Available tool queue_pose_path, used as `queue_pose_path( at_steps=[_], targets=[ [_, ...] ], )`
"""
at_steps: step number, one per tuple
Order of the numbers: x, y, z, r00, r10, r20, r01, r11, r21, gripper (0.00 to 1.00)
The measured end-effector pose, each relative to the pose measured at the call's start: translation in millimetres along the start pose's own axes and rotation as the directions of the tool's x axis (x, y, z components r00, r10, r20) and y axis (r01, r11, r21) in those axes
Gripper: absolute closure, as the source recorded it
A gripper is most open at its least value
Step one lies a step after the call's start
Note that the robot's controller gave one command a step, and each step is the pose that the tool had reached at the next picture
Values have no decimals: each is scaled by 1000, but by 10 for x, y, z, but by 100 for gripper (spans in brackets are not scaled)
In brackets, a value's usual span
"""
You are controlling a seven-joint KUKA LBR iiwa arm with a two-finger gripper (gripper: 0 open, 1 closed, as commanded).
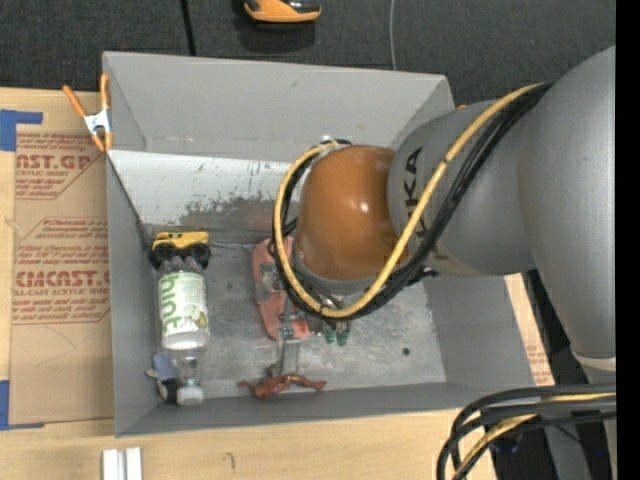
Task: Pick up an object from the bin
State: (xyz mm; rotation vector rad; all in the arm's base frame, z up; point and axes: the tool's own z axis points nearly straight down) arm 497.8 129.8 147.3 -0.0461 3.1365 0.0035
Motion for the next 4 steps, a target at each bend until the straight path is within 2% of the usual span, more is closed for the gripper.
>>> queue_pose_path(
  at_steps=[1,2,3,4],
  targets=[
    [124,100,512,1000,-6,-8,6,1000,0,0],
    [-366,-318,305,999,-53,-8,53,999,0,0],
    [-345,-394,385,997,-81,2,81,997,-1,0],
    [-44,-458,551,975,-221,3,221,975,0,0]
  ],
)
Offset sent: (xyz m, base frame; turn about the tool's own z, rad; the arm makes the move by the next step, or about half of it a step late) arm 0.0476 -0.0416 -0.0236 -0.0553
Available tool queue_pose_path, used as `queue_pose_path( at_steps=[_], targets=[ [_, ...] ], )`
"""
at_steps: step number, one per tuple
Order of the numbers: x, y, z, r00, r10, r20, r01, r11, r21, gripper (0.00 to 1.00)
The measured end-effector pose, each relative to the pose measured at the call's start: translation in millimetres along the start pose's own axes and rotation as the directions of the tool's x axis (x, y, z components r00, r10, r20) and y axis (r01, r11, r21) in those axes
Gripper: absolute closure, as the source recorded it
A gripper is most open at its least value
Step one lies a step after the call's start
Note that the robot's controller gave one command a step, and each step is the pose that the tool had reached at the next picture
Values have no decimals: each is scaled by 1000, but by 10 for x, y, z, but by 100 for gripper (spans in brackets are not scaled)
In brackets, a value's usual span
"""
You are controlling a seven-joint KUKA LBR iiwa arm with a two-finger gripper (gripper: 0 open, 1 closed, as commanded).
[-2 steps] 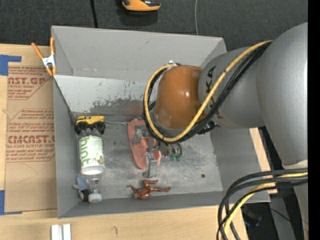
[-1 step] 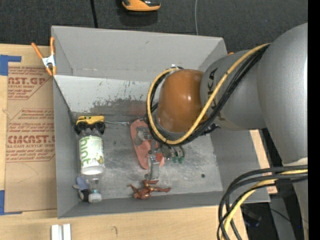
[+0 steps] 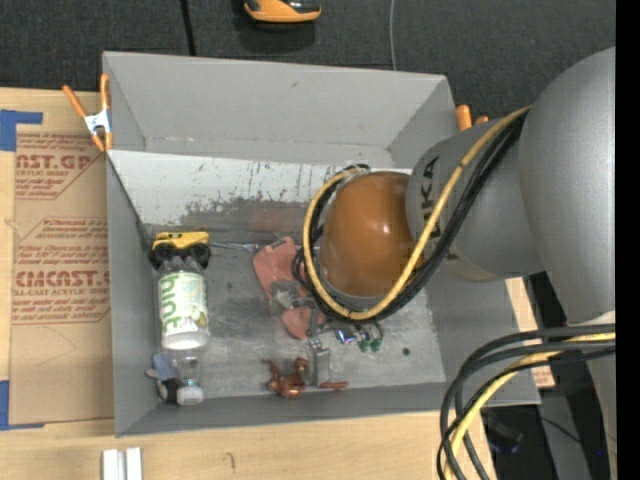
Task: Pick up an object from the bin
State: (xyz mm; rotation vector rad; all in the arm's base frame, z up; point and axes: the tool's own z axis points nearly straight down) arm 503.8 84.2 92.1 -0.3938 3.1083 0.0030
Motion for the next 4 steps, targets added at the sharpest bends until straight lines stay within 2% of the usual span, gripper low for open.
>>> queue_pose_path(
  at_steps=[1,2,3,4],
  targets=[
    [200,-92,195,969,-246,-8,246,969,-2,100],
    [200,-92,195,969,-246,-8,246,969,-2,100],
    [163,21,-52,969,-249,-10,249,969,-2,100],
    [-73,-132,-1567,966,-260,-5,260,966,-1,100]
  ],
)
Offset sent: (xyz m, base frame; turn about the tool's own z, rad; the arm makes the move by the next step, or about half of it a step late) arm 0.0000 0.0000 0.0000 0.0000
